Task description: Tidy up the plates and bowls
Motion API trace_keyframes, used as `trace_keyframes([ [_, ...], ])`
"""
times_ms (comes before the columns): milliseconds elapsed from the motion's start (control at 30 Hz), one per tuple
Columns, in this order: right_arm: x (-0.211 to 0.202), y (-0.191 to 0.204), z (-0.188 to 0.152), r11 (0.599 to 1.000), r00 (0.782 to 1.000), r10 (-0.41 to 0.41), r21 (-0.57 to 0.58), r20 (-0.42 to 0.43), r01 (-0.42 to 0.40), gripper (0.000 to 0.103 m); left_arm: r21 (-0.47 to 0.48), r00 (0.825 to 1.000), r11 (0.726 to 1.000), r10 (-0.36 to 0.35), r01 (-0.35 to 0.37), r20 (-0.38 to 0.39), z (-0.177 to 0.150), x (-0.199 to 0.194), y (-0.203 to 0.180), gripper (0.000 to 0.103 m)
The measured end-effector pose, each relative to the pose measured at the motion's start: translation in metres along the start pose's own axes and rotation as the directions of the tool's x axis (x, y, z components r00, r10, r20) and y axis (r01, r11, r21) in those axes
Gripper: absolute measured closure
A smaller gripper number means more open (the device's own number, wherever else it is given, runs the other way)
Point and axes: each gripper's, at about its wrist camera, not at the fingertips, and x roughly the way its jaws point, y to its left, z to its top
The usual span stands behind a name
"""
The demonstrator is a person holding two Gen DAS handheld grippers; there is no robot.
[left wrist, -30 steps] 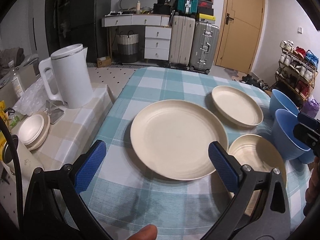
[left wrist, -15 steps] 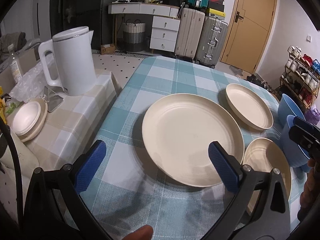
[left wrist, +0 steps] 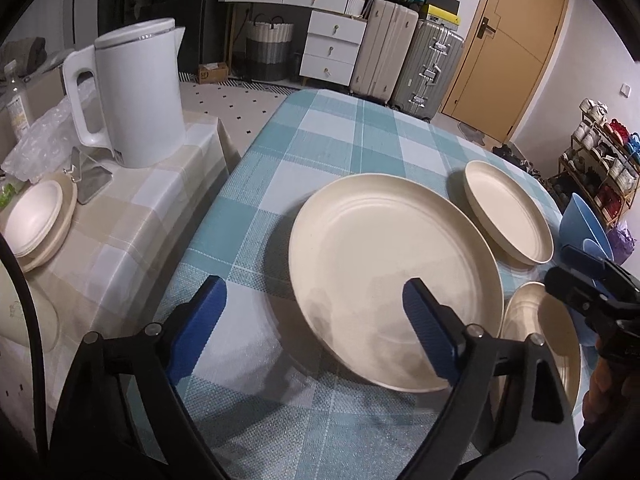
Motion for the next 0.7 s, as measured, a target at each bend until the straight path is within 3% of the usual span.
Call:
trace_keyframes([
  [600,0.058,0.002,0.004,0.998,0.99,0.061,0.025,-0.129,-0.058,0.039,-0.005,0.998,1.0,-0.008,0.008,-0.069,0.001,0.031,0.0,0.032],
  [700,0.065,0.004,0.005,0.998,0.989,0.056,0.021,-0.139,-0.053,0.043,-0.006,0.997,1.0,-0.002,0.002,-0.077,0.001,0.034,0.002,0.04],
])
